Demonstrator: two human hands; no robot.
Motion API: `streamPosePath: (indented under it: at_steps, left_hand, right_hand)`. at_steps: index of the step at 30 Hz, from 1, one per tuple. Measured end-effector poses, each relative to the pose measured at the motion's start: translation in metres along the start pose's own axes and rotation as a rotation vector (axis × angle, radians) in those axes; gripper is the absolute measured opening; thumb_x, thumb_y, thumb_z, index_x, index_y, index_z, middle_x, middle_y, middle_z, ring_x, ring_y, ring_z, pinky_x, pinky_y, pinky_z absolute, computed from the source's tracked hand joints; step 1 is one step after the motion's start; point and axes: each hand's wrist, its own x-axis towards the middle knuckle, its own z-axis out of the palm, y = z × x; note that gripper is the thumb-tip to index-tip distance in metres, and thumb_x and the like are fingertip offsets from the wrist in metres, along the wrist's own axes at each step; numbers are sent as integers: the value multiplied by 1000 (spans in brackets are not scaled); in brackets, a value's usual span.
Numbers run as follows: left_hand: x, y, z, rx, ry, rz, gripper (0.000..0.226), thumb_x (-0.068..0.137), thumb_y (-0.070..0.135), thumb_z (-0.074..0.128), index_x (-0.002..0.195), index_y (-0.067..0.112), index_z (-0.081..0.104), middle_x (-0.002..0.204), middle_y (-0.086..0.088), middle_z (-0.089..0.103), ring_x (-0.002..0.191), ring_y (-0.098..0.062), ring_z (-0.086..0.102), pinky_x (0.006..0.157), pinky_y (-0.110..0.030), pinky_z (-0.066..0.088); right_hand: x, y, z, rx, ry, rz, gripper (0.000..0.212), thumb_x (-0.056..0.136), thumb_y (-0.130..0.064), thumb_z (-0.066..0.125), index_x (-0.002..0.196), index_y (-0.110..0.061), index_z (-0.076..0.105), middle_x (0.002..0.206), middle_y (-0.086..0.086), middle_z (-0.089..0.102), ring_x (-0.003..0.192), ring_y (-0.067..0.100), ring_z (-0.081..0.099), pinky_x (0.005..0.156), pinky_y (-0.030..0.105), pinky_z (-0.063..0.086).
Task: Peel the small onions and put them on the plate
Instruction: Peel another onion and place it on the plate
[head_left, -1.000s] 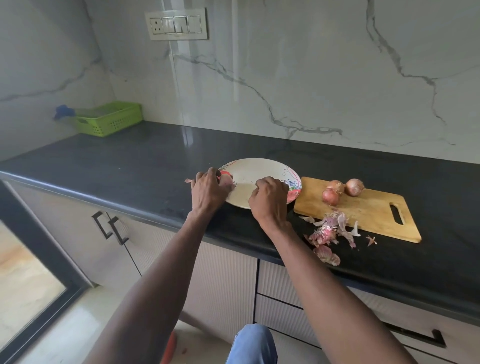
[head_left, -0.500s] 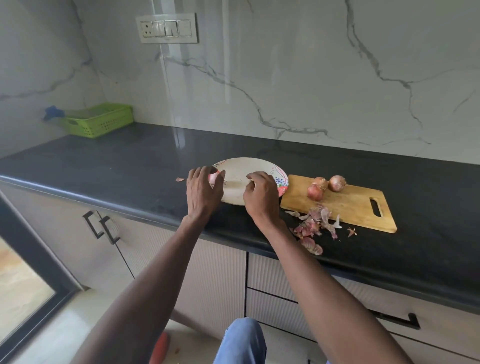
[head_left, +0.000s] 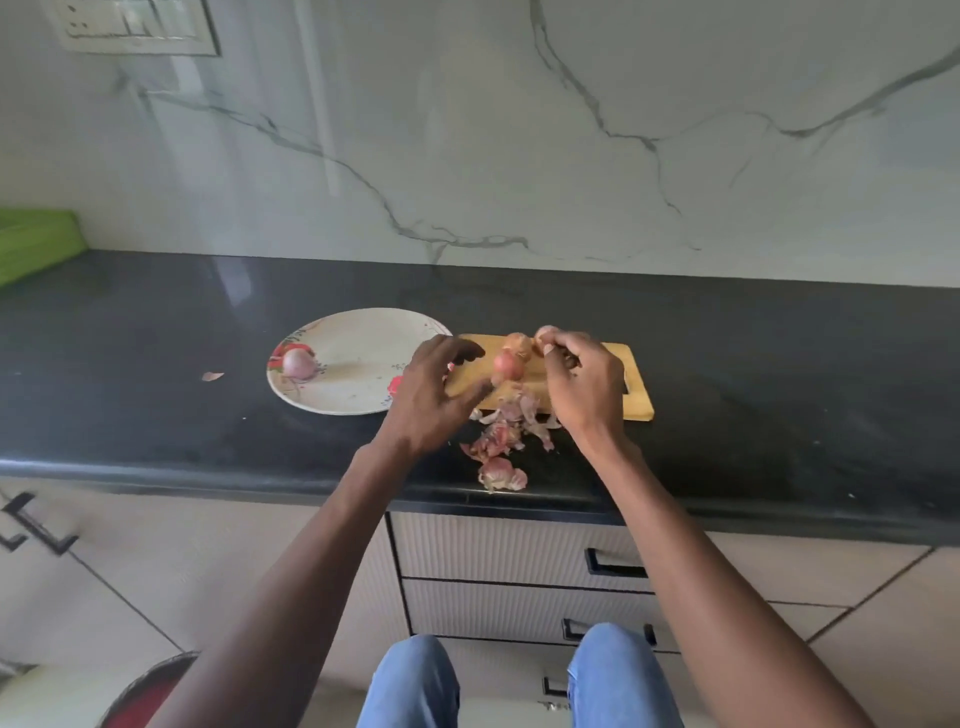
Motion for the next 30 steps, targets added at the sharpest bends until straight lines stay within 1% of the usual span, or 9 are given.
streamPosePath:
  at_steps: [3, 5, 10, 14, 17, 20, 25, 28, 30]
  left_hand:
    - [-14, -10, 1, 247, -357, 88, 106, 61, 80, 67, 148, 26, 40, 141, -4, 34, 127, -18, 29, 109, -38, 28]
    - [-15, -12, 5, 377, -415, 99, 121, 56, 85, 67, 155, 31, 25, 146, -4, 23, 129, -21, 20, 112, -44, 21]
    - [-3, -18, 18, 377, -373, 41, 120, 61, 71, 79, 158, 30, 21, 151, -10, 22, 136, -25, 17, 119, -49, 15]
    - [10, -22, 22, 418, -373, 16, 115, 66, 67, 79, 158, 29, 22, 151, -10, 23, 137, -27, 19, 116, -46, 15]
    - [17, -24, 25, 420, -412, 6, 125, 56, 82, 74, 157, 29, 25, 150, -10, 25, 137, -31, 21, 116, -48, 15]
    - [17, -28, 21, 306, -352, 83, 124, 53, 98, 50, 153, 27, 37, 146, -9, 33, 134, -27, 26, 113, -47, 20]
    - [25, -27, 22, 174, 48, -29, 69, 89, 70, 39, 126, 18, 67, 125, -3, 64, 126, -23, 45, 105, -39, 26]
    - [32, -23, 31, 365, -23, -94, 69, 88, 73, 49, 125, 18, 68, 117, -4, 71, 125, -22, 47, 107, -39, 22]
    - [34, -19, 36, 414, -49, -104, 65, 88, 72, 56, 123, 19, 70, 115, -6, 71, 126, -21, 49, 108, -40, 20]
  right_hand:
    - [-13, 14, -9, -45, -61, -24, 21, 87, 3, 67, 106, -1, 74, 105, 7, 74, 91, 2, 60, 84, -3, 34]
    - [-13, 20, -6, -99, -122, -2, 25, 85, 5, 66, 109, 0, 73, 109, 10, 73, 94, 14, 64, 86, 0, 35]
    - [-4, 30, 11, -211, -309, 211, 31, 87, 7, 52, 113, -3, 64, 122, 13, 61, 115, 28, 56, 102, 39, 44]
    - [8, 35, 9, -130, -328, 361, 26, 91, 2, 45, 111, -6, 59, 115, 6, 54, 108, 27, 57, 95, 49, 47]
    - [13, 37, 10, -119, -316, 400, 25, 92, -1, 46, 112, -6, 59, 113, 2, 50, 109, 26, 56, 96, 48, 47]
    - [13, 38, 15, -122, -281, 377, 18, 93, -7, 52, 109, -7, 60, 111, 2, 54, 110, 26, 56, 96, 46, 46]
    - [19, 34, 20, -138, -171, 245, 10, 90, -1, 59, 99, -3, 65, 104, 5, 64, 100, 23, 60, 87, 36, 48]
    - [30, 30, 19, -135, -259, 207, 13, 89, 1, 61, 94, -9, 68, 104, 0, 64, 95, 15, 60, 73, 7, 39]
    - [33, 32, 18, -155, -361, 237, 15, 88, -1, 61, 88, -13, 70, 103, -1, 66, 95, 13, 60, 66, 8, 36]
